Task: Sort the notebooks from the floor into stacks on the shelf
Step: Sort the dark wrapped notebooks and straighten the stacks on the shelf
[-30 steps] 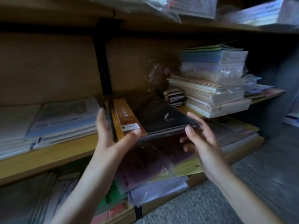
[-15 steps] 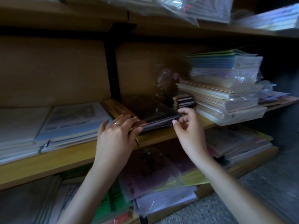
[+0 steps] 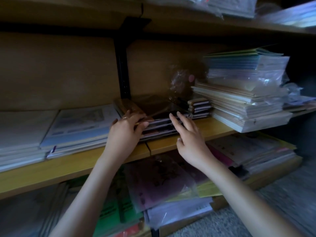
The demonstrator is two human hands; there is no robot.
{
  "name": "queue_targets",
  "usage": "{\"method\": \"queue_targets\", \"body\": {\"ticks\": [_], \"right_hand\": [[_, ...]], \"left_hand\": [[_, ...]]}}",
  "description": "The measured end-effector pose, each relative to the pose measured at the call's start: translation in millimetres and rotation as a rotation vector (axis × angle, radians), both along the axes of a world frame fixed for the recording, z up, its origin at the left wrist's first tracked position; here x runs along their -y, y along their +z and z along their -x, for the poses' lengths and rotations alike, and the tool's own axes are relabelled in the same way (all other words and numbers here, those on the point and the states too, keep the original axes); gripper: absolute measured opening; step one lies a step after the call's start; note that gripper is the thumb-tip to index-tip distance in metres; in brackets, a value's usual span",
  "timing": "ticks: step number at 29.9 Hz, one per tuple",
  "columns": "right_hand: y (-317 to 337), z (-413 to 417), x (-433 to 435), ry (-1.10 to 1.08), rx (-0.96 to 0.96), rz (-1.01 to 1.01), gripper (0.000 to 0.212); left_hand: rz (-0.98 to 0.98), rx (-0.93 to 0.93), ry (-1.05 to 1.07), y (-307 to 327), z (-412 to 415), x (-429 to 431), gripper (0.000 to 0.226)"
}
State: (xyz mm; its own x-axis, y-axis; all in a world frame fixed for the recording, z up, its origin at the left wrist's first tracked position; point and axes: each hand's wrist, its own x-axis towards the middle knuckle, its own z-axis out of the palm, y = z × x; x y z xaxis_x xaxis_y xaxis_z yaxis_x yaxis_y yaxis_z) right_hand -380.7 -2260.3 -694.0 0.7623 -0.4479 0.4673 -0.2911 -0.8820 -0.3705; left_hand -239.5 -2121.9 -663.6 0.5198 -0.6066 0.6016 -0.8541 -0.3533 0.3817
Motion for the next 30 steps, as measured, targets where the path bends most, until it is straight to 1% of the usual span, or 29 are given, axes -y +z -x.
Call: {"method": "queue_targets", "body": {"ticks": [4,6,7,9,11,13,15,16,17,18,20,22,24,25,26,28,29,30], "right_hand": [[-7.7,-1.2,3.7,0.036,0.005,0.029,0.073],[-9.8,-1.5,6.6,0.092,0.037,0.0,0.072],[-10.0,-0.1,5.6,0.128,0.091,-0.045,0.071],[-13.9,6.5,-2.9,0.18,0.265,-0.105,0.065],[-25.7,17.6,-17.4,0.157,0.417,-0.035,0.05],[-47.0,29.9,-34.1,0.155,0.501,0.013,0.037],[-74.4,41.0,-49.5,0.212,0.487,-0.049,0.031],[-88.8,45.5,-56.3,0.235,0.449,-0.098,0.029],[-103.9,49.7,-62.1,0.242,0.393,-0.157,0.027],[-120.5,54.1,-67.7,0.241,0.331,-0.237,0.027],[-156.5,61.9,-81.0,0.208,0.212,-0.419,0.03],[-192.3,72.1,-98.4,0.149,0.085,-0.616,0.037],[-227.6,82.0,-113.1,0.096,-0.083,-0.81,0.041],[-243.0,87.4,-121.6,0.074,-0.187,-0.884,0.038],[-256.6,92.9,-129.0,0.056,-0.282,-0.941,0.032],[-275.0,103.9,-144.0,0.02,-0.449,-1.036,0.024],[-280.5,108.6,-151.5,-0.008,-0.514,-1.071,0.028],[-283.7,113.5,-158.6,-0.038,-0.564,-1.106,0.034]], "left_hand": [[0.025,0.029,-0.001,-5.1,-3.2,1.4,0.032],[0.038,0.04,-0.014,-6.9,-3.7,1.4,0.031],[0.056,0.05,-0.021,-7.6,-2.1,0.6,0.03],[0.129,0.097,-0.021,-11.6,7.8,-5.8,0.027],[0.242,0.208,-0.029,-20.8,26.3,-21.5,0.024],[0.3,0.345,-0.091,-37.5,48.5,-43.4,0.019],[0.218,0.48,-0.201,-63.1,64.1,-63.8,0.015],[0.124,0.519,-0.247,-78.8,68.0,-71.8,0.014],[0.01,0.502,-0.283,-96.9,70.1,-78.1,0.013],[-0.111,0.42,-0.306,-116.5,72.2,-84.2,0.012],[-0.356,0.106,-0.303,-158.7,79.0,-99.2,0.016],[-0.545,-0.181,-0.234,-206.6,87.2,-120.0,0.024],[-0.601,-0.428,-0.169,-249.7,103.4,-145.7,0.034],[-0.602,-0.544,-0.104,-268.9,115.2,-159.0,0.041],[-0.615,-0.647,0.002,-283.7,126.9,-169.8,0.05],[-0.688,-0.878,0.325,-303.7,149.0,-186.2,0.071],[-0.696,-0.995,0.474,-310.1,157.1,-191.4,0.08],[-0.664,-1.09,0.573,-315.5,164.3,-195.6,0.086]]}}
